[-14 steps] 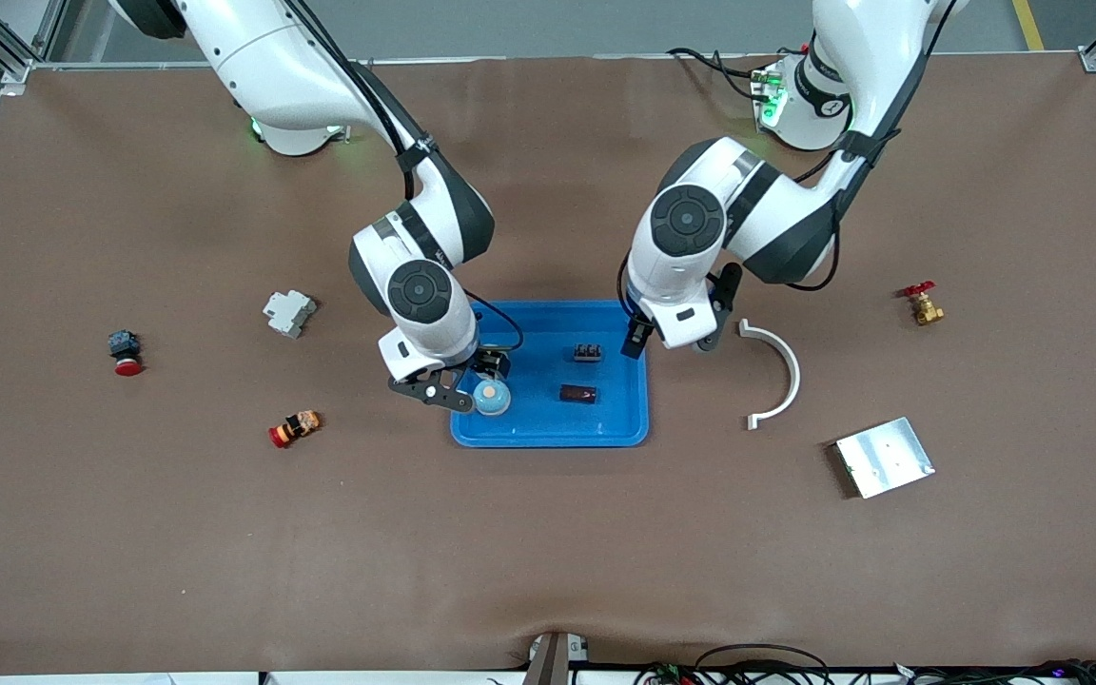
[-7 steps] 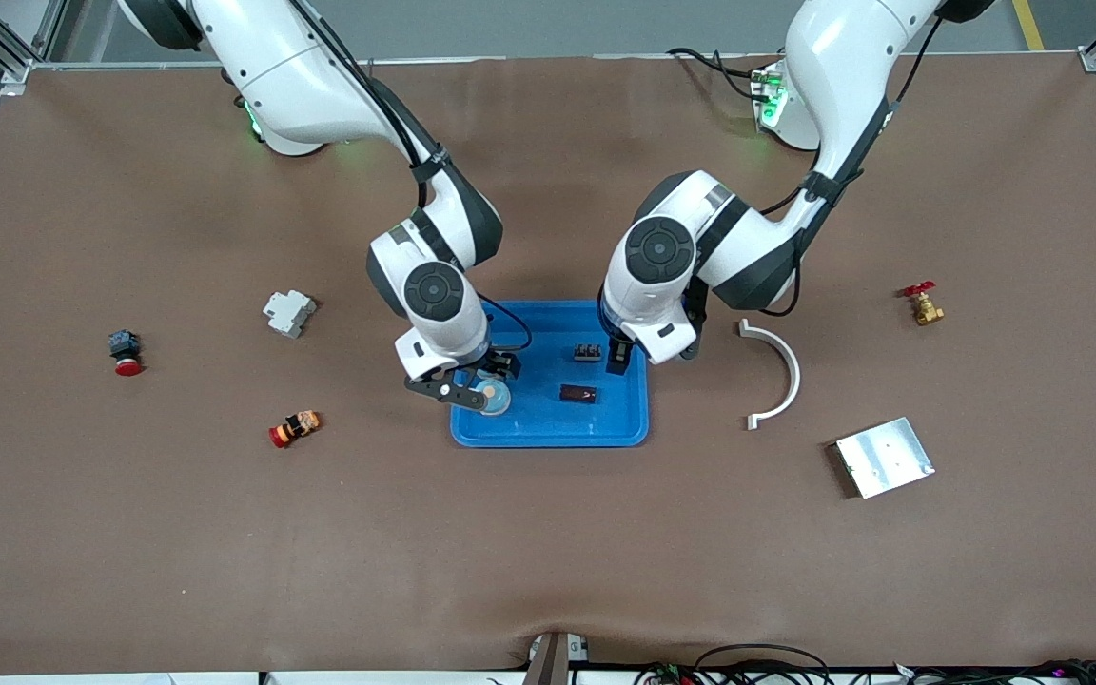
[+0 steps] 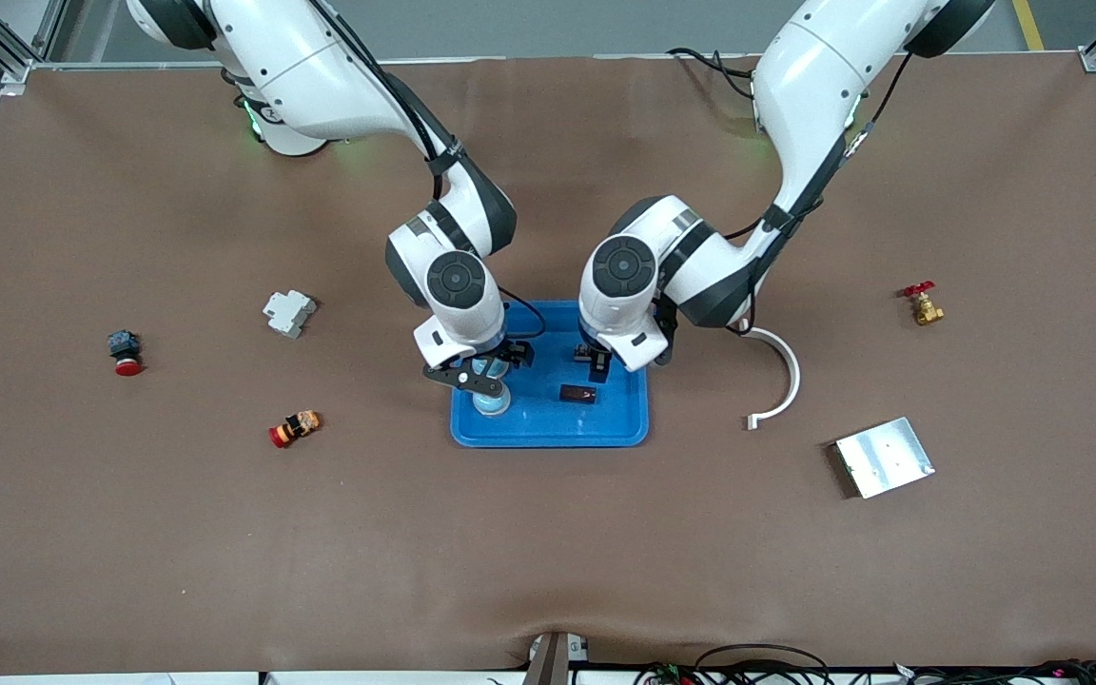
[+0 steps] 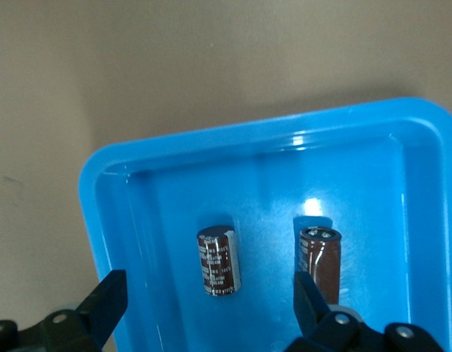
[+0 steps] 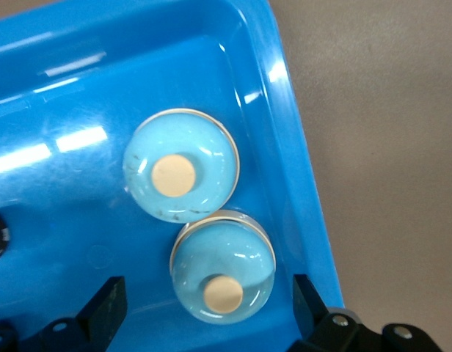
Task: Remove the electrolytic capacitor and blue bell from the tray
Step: 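Grasp a blue bell with the right gripper while the left gripper grasps a capacitor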
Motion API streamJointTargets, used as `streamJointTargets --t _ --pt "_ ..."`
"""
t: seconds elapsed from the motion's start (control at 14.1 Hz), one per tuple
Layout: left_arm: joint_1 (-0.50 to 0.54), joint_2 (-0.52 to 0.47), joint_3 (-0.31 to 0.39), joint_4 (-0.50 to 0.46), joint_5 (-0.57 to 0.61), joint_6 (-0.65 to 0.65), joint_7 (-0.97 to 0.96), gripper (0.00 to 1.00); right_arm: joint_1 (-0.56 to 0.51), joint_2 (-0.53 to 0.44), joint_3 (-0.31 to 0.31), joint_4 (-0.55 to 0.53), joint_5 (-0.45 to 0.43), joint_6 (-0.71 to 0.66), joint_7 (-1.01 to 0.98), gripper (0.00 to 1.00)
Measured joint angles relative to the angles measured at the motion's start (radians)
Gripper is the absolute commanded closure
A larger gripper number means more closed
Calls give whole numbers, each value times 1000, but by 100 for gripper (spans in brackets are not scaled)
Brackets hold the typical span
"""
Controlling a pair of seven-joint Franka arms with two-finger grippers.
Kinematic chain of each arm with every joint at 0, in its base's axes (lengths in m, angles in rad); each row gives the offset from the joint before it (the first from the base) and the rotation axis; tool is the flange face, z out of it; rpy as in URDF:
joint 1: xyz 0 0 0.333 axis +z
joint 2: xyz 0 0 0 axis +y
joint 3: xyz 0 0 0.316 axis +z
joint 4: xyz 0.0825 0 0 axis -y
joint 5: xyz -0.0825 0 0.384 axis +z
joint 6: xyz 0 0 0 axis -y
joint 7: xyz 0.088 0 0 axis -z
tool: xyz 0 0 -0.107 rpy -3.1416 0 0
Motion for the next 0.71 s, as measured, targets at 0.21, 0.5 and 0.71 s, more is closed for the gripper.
streamJointTargets --t 0.21,0.5,0.71 --pt "-8 20 0 6 39 17 -27 0 0 18 -2 -3 1 30 7 0" --pt "-20 36 0 6 62 21 -45 0 1 22 -1 -3 1 35 21 0" --pt "-21 57 1 6 75 40 -54 0 2 26 -1 -3 2 35 23 0"
